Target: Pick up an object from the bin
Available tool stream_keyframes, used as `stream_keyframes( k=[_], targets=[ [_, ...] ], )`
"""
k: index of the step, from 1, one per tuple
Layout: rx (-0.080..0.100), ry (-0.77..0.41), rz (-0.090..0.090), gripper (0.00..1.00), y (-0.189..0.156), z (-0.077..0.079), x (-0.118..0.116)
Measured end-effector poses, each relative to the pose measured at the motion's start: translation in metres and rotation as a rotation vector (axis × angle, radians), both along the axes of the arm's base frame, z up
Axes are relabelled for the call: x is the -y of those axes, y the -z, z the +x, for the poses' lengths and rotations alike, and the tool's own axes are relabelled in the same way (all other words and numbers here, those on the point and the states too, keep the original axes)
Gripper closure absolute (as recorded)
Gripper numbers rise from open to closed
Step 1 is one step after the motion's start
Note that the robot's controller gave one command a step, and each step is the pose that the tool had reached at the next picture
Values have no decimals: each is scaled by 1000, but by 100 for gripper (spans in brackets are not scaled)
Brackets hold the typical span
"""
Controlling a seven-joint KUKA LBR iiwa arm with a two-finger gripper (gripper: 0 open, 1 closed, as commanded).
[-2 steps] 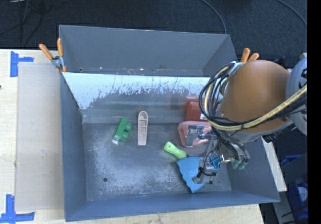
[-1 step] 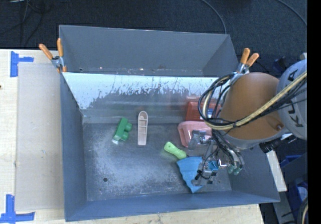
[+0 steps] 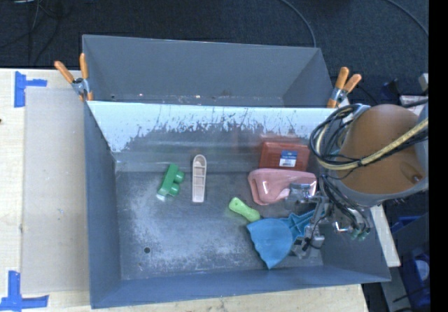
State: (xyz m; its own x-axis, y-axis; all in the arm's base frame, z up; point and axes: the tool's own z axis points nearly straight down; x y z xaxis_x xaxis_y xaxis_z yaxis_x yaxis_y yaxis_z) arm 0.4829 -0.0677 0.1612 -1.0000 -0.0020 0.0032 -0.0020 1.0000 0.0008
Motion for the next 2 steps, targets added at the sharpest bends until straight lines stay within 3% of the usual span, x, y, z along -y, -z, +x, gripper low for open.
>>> stream_keyframes(
  k=[1,2],
  targets=[
    [-1,-86,1,0,47,-5,25],
    [14,-285,-2,0,89,0,-5]
  ],
)
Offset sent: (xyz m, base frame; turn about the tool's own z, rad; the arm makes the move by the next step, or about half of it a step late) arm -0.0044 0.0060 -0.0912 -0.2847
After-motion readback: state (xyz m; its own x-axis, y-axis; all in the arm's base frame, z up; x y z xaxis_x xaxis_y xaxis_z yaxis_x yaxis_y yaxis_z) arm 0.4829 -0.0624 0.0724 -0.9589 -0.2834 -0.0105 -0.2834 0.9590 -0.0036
